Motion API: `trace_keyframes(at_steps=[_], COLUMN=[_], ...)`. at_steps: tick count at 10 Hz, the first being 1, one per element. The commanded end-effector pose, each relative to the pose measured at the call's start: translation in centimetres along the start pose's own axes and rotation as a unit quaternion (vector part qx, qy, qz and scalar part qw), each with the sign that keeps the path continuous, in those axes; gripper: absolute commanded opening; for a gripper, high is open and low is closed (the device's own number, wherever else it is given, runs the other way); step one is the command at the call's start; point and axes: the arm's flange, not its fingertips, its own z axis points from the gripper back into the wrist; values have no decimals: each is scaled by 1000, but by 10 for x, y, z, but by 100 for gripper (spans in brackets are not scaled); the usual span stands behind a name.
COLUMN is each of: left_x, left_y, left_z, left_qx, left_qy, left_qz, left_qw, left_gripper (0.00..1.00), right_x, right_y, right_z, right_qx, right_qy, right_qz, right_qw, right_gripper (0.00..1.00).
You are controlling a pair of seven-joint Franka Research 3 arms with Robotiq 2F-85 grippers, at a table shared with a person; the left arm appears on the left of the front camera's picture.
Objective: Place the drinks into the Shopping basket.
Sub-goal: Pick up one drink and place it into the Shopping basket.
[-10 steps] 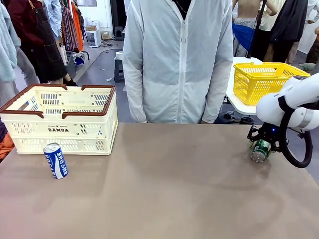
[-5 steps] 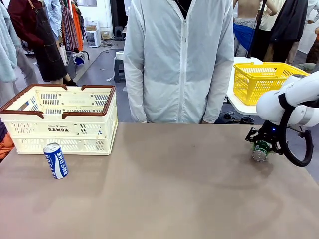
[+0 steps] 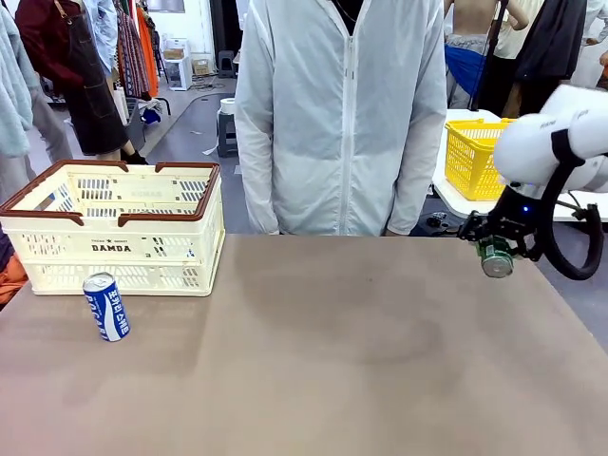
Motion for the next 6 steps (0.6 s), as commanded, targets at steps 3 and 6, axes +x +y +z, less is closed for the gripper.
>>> trace_keyframes(at_steps=[3,6], left_x=[-2,-2], left_y=[-2,-2], left_z=[1,1], left_qx=[2,2], left_qy=[2,2], left_qz=[2,2], left_qw=[1000,1000], left_gripper=[100,100], right_x=[-80,-65], right_y=[9,28], right_z=[-12,4], right_qx=[8,-7], right_qy=[13,27], right_qz=[137,88], right_qw=[990,996], right_gripper=[0,0])
